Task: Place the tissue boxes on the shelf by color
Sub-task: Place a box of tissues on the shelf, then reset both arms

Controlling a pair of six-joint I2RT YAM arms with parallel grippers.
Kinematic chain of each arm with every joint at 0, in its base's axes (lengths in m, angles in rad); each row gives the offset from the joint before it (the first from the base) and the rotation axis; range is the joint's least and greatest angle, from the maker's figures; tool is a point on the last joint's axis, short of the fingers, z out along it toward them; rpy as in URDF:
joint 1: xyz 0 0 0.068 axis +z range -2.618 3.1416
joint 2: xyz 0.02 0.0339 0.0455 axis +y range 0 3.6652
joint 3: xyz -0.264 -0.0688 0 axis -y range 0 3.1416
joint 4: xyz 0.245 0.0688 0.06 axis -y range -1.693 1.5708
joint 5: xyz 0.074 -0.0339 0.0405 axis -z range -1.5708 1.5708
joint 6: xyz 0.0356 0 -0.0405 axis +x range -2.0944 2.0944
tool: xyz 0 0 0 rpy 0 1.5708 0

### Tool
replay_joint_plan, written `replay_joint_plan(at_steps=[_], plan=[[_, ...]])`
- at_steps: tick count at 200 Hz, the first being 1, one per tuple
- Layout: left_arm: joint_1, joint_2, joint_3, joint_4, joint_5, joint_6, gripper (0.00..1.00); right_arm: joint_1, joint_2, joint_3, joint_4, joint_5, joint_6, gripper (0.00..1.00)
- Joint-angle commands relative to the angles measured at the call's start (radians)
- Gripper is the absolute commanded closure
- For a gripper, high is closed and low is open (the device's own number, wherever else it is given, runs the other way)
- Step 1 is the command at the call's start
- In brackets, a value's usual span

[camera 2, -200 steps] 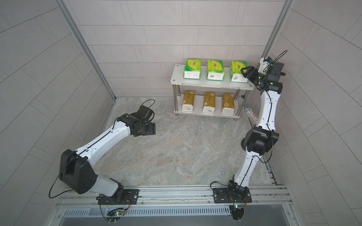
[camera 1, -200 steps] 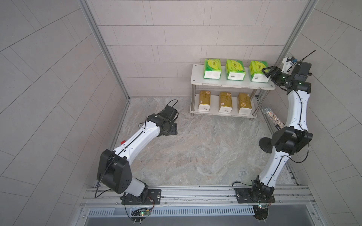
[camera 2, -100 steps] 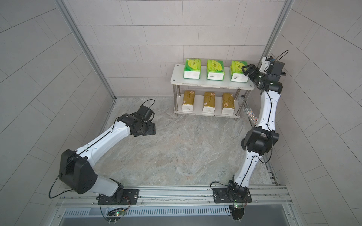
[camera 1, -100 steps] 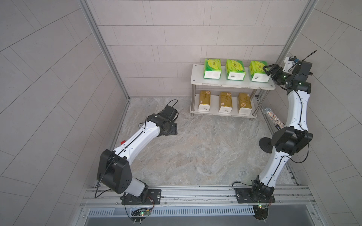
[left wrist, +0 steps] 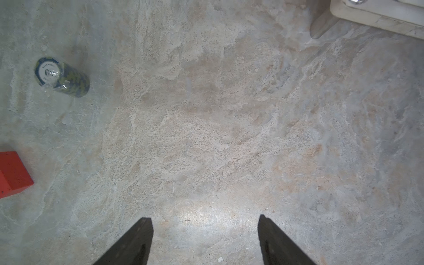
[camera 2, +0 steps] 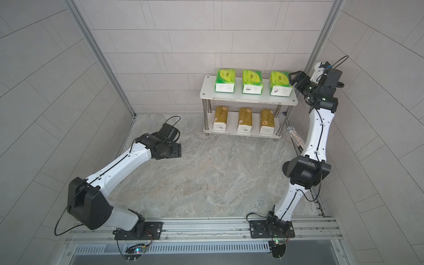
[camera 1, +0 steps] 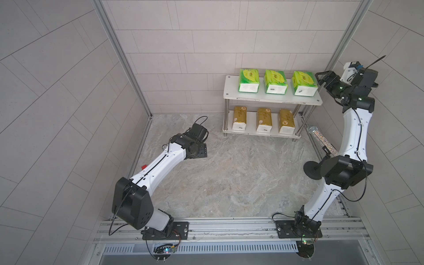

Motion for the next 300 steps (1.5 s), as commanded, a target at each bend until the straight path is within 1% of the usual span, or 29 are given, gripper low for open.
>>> replay_joint_plan(at_steps=[1,23,44,47,61,81,96,114,135,138,151,160,175,182,195,215,230,234,246,262,271,275,280,286,295,300], plan=[[0.005,-0.029,0.043,-0.012,-0.059,0.022,0.20,-0.002,-0.144,-0.088,-0.088,0.120,-0.029,0.00],[0.005,-0.037,0.057,0.005,-0.092,0.034,0.20,0.018,-0.315,-0.299,-0.103,0.210,-0.088,0.00],[0.006,-0.053,0.060,0.038,-0.125,0.057,0.20,0.037,-0.496,-0.542,-0.080,0.286,-0.116,0.00],[0.005,-0.055,0.060,0.044,-0.127,0.061,0.20,0.046,-0.533,-0.589,-0.070,0.303,-0.124,0.00],[0.005,-0.065,0.052,0.080,-0.161,0.079,0.20,0.101,-0.630,-0.711,-0.066,0.379,-0.176,0.00],[0.007,-0.073,0.039,0.134,-0.207,0.088,0.18,0.187,-0.724,-0.876,-0.057,0.438,-0.249,0.00],[0.007,-0.078,0.010,0.180,-0.238,0.085,0.17,0.204,-0.780,-1.026,-0.005,0.384,-0.245,0.00],[0.007,-0.096,-0.044,0.230,-0.334,0.083,0.14,0.239,-0.837,-1.199,0.072,0.348,-0.243,0.00],[0.024,-0.141,-0.158,0.330,-0.456,0.136,0.10,0.342,-0.883,-1.350,0.162,0.445,-0.299,0.00],[0.027,-0.148,-0.179,0.356,-0.475,0.148,0.09,0.363,-0.887,-1.377,0.183,0.475,-0.313,0.00],[0.051,-0.174,-0.263,0.452,-0.519,0.209,0.06,0.423,-0.888,-1.460,0.266,0.560,-0.358,0.00],[0.072,-0.178,-0.304,0.505,-0.525,0.257,0.05,0.448,-0.889,-1.534,0.376,0.605,-0.379,0.00],[0.104,-0.171,-0.382,0.642,-0.554,0.350,0.01,0.453,-0.875,-1.646,0.569,0.631,-0.367,0.00],[0.127,-0.161,-0.414,0.703,-0.556,0.380,0.00,0.453,-0.842,-1.686,0.656,0.645,-0.367,0.00],[0.187,-0.126,-0.470,0.815,-0.510,0.413,0.00,0.454,-0.761,-1.725,0.736,0.656,-0.388,0.00],[0.268,-0.062,-0.494,0.867,-0.468,0.408,0.00,0.454,-0.643,-1.749,0.822,0.674,-0.422,0.00],[0.311,-0.020,-0.536,0.959,-0.441,0.405,0.00,0.456,-0.583,-1.834,1.033,0.672,-0.456,0.00],[0.318,-0.013,-0.552,0.992,-0.432,0.409,0.00,0.458,-0.567,-1.845,1.076,0.671,-0.470,0.00],[0.328,0.010,-0.602,1.102,-0.422,0.429,0.00,0.462,-0.521,-1.842,1.089,0.708,-0.480,0.00],[0.338,0.052,-0.656,1.281,-0.391,0.457,0.00,0.472,-0.462,-1.865,1.191,0.708,-0.507,0.00],[0.338,0.055,-0.672,1.344,-0.367,0.496,0.00,0.477,-0.469,-1.847,1.154,0.713,-0.539,0.00],[0.348,0.061,-0.674,1.349,-0.328,0.499,0.00,0.477,-0.468,-1.848,1.158,0.706,-0.550,0.00],[0.366,0.080,-0.674,1.357,-0.286,0.496,0.00,0.475,-0.454,-1.867,1.225,0.713,-0.549,0.00],[0.372,0.092,-0.697,1.425,-0.278,0.497,0.00,0.472,-0.421,-1.888,1.298,0.722,-0.533,0.00],[0.383,0.074,-0.737,1.476,-0.229,0.500,0.00,0.467,-0.360,-1.911,1.379,0.709,-0.532,0.01],[0.389,0.060,-0.756,1.488,-0.193,0.501,0.00,0.467,-0.334,-1.934,1.467,0.708,-0.535,0.01]])
